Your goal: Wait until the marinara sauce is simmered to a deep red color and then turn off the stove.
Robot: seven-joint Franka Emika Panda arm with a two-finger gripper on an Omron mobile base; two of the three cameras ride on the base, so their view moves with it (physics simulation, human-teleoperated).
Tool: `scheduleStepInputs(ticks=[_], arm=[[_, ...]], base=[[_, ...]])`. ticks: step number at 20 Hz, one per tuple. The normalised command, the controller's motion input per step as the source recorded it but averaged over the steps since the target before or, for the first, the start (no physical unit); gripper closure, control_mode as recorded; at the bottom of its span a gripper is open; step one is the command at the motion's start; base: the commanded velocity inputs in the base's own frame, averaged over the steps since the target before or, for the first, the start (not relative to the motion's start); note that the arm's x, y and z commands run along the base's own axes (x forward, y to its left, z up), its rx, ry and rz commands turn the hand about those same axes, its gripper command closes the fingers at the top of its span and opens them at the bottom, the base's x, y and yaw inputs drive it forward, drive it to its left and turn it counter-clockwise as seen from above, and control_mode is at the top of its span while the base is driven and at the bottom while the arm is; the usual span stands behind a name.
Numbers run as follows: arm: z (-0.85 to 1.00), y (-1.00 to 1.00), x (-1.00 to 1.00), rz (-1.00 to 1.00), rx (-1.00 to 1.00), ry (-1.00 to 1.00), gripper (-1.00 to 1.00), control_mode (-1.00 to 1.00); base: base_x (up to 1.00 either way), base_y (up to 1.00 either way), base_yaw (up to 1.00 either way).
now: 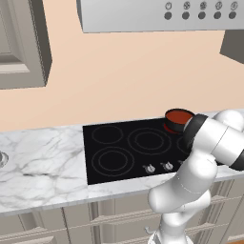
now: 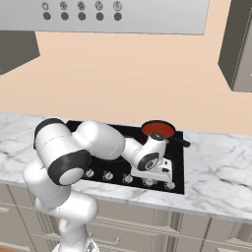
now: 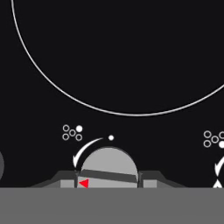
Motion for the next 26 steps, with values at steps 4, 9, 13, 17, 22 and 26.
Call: scheduleStepInputs(ticks=[4, 9, 13, 17, 22, 26], arm=[[0.00, 0.00, 0.00, 0.00, 0.00, 0.00, 1.00, -1.00], [0.00, 0.00, 0.00, 0.00, 0.00, 0.00, 1.00, -1.00], [0.00, 0.00, 0.00, 0.00, 0.00, 0.00, 1.00, -1.00], [0.00, 0.00, 0.00, 0.00, 0.00, 0.00, 1.00, -1.00], [0.00, 0.00, 0.00, 0.00, 0.00, 0.00, 1.00, -1.00], [0.00, 0.00, 0.00, 0.00, 0.00, 0.00, 1.00, -1.00]], base=[[0.00, 0.00, 0.00], [0.00, 0.00, 0.00], [0.00, 0.00, 0.00], [0.00, 0.00, 0.00], [0.00, 0.00, 0.00], [0.00, 0.00, 0.00]])
